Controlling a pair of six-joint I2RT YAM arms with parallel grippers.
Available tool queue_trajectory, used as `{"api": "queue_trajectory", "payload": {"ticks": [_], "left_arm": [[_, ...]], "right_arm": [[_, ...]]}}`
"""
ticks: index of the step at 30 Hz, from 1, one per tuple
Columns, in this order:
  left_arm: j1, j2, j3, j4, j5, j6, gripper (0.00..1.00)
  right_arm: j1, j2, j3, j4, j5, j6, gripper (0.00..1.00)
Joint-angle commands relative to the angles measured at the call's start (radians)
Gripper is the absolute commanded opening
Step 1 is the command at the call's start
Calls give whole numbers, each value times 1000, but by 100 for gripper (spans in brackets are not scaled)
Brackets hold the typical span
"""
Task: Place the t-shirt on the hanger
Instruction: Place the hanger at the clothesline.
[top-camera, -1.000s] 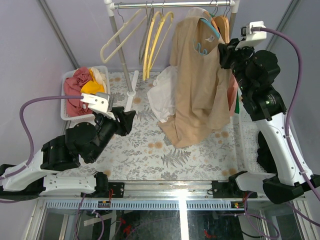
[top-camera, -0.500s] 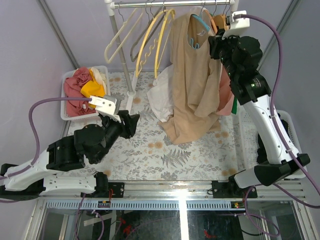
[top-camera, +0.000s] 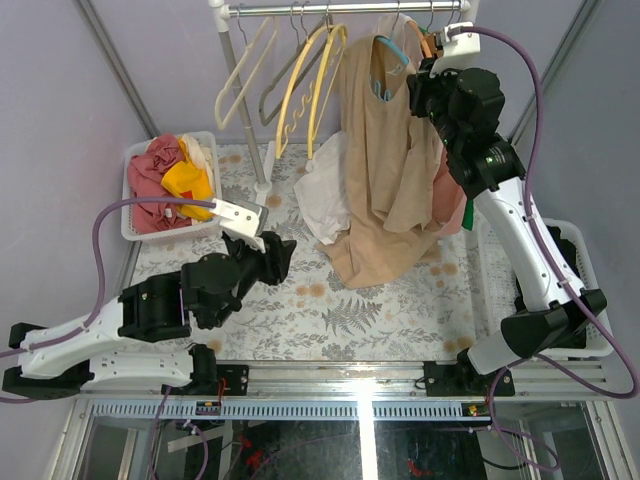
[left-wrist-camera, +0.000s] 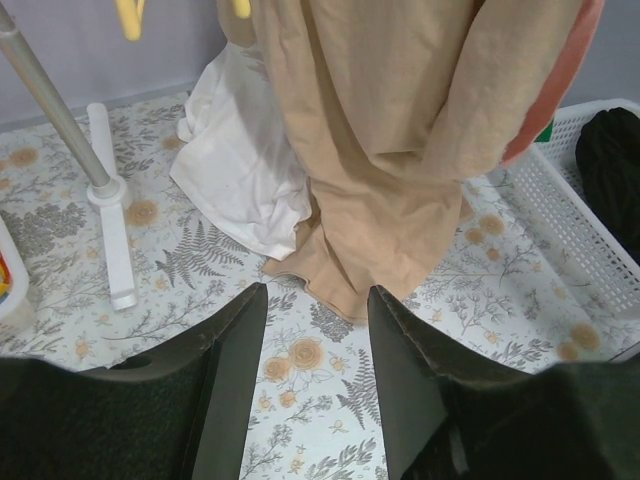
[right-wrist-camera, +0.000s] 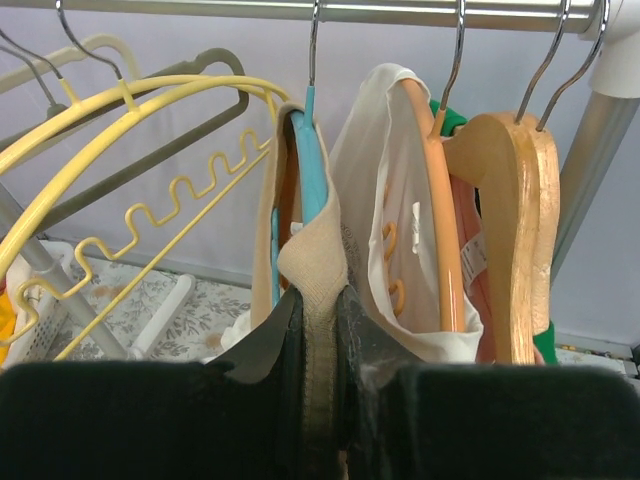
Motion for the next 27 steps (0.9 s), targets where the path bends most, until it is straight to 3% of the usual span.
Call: {"api": "queue_trajectory", "payload": {"ticks": [1, 7, 15, 27], "left_arm": [[4, -3, -43, 106, 1, -29, 44], [4, 7, -127, 199, 18, -35, 44], [4, 27, -281, 378, 26, -44, 44], [54, 1, -376, 459, 7, -12, 46]], "right_arm": [[-4, -24, 35, 118, -10, -8, 0], [-8, -30, 4, 77, -10, -4, 1], [-8, -46, 34, -14, -21, 49, 45], [-9, -162, 46, -172, -139, 240, 77]]}}
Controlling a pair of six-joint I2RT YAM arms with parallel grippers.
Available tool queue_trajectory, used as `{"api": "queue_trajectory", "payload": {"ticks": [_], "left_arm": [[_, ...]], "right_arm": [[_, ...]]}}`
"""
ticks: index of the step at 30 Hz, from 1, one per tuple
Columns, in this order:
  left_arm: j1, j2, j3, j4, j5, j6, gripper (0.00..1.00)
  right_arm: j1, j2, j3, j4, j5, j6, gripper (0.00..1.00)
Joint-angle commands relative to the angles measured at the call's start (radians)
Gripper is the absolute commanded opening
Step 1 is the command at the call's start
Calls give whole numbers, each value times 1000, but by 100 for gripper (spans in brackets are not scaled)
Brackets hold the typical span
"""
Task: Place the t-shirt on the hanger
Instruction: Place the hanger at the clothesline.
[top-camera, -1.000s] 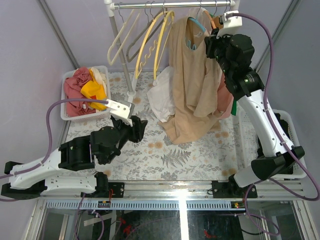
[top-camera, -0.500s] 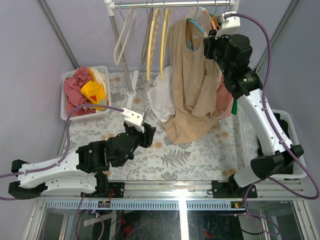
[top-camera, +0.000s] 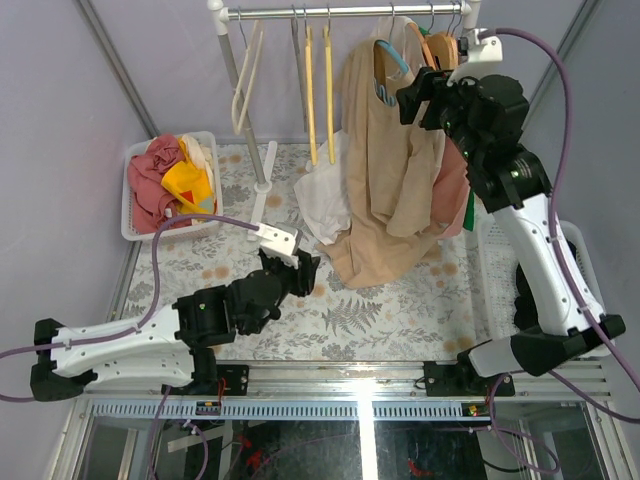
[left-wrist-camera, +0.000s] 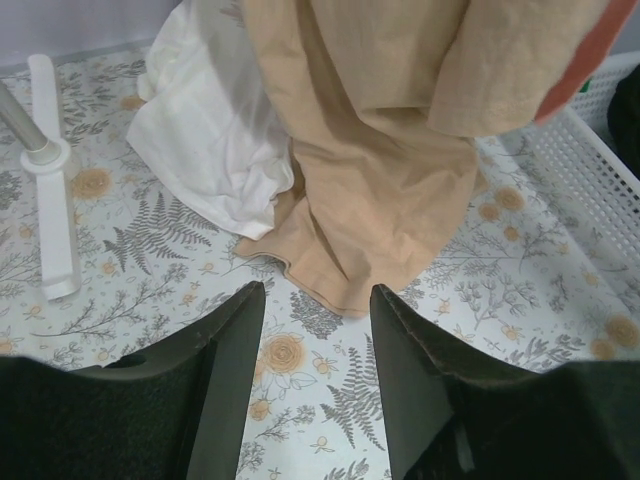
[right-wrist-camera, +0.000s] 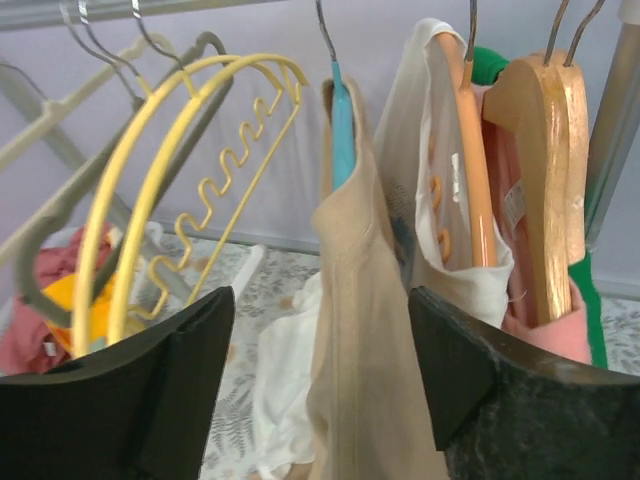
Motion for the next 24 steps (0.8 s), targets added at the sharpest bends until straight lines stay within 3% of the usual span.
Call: {"api": "queue_trajectory", "payload": {"ticks": [1, 12, 24], "left_arm": [[36, -54, -44, 89, -31, 6, 46], [93, -21, -91, 141, 32, 24, 46], [138, 92, -100, 278, 120, -11, 46]], "right_arm": [[-6, -108, 36, -52, -94, 93, 81], [-5, -419, -134, -185, -149, 249, 90], [-5, -539, -101, -454, -161, 255, 92]]}}
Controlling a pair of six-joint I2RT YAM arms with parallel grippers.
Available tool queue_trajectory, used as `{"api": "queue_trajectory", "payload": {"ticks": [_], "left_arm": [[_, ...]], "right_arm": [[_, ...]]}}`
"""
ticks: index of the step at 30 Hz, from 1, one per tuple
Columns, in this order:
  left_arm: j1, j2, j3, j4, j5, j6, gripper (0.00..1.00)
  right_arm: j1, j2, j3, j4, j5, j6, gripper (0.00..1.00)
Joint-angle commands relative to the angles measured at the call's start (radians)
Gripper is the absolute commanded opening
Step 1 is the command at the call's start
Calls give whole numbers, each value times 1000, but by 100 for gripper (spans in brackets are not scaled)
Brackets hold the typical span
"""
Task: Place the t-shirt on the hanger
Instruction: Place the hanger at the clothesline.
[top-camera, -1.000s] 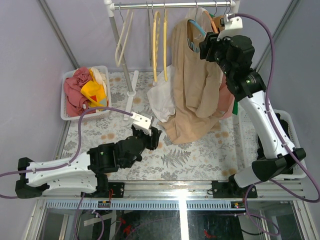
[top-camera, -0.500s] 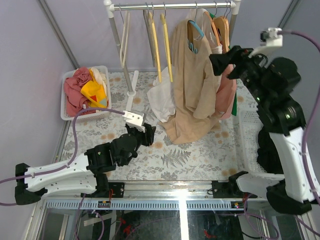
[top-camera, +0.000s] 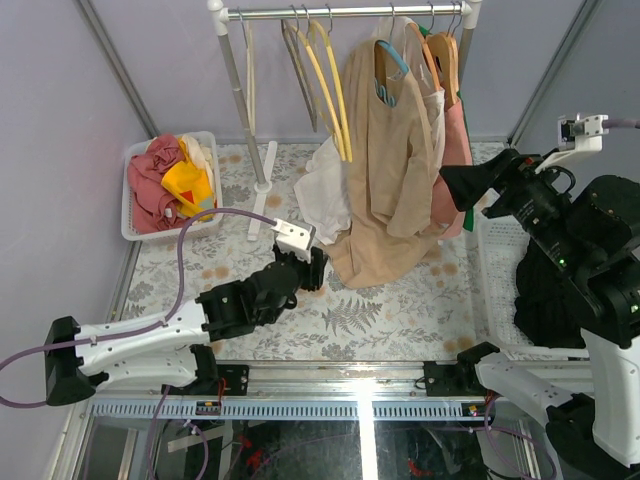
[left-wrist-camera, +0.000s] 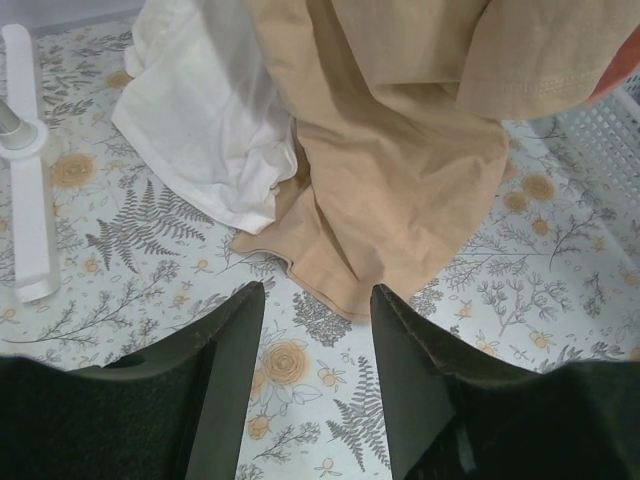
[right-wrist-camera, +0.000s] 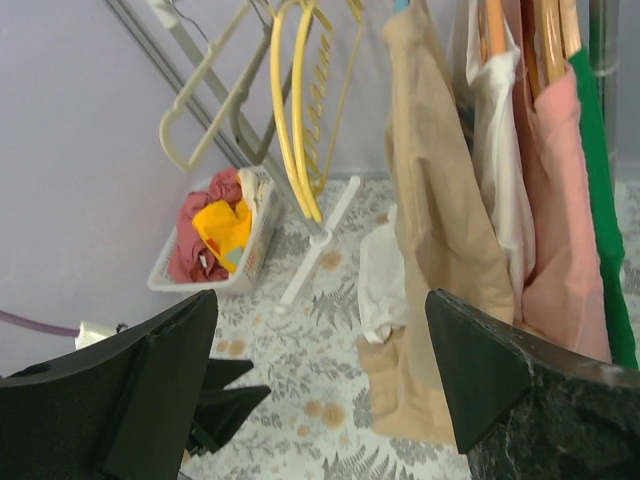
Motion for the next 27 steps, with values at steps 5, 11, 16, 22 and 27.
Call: {"api": "queue_trajectory", "payload": {"ticks": [5, 11, 16, 22, 27], "left_arm": [[72, 43, -37, 194, 63, -50, 46], [166, 17, -114, 238, 116, -82, 47], [301, 40, -210, 394, 233, -109, 47], [473, 258, -212, 716, 516, -86, 45], [568, 552, -62, 852, 708, -77, 39]], "right_arm": [[-5, -82, -4, -128, -29, 9, 92], [-5, -203, -174, -117, -71, 43, 92], [-5, -264, -297, -74, -112, 91, 92], [-4, -300, -359, -48, -110, 94, 92], [-5, -301, -379, -51, -118, 86, 92]]}}
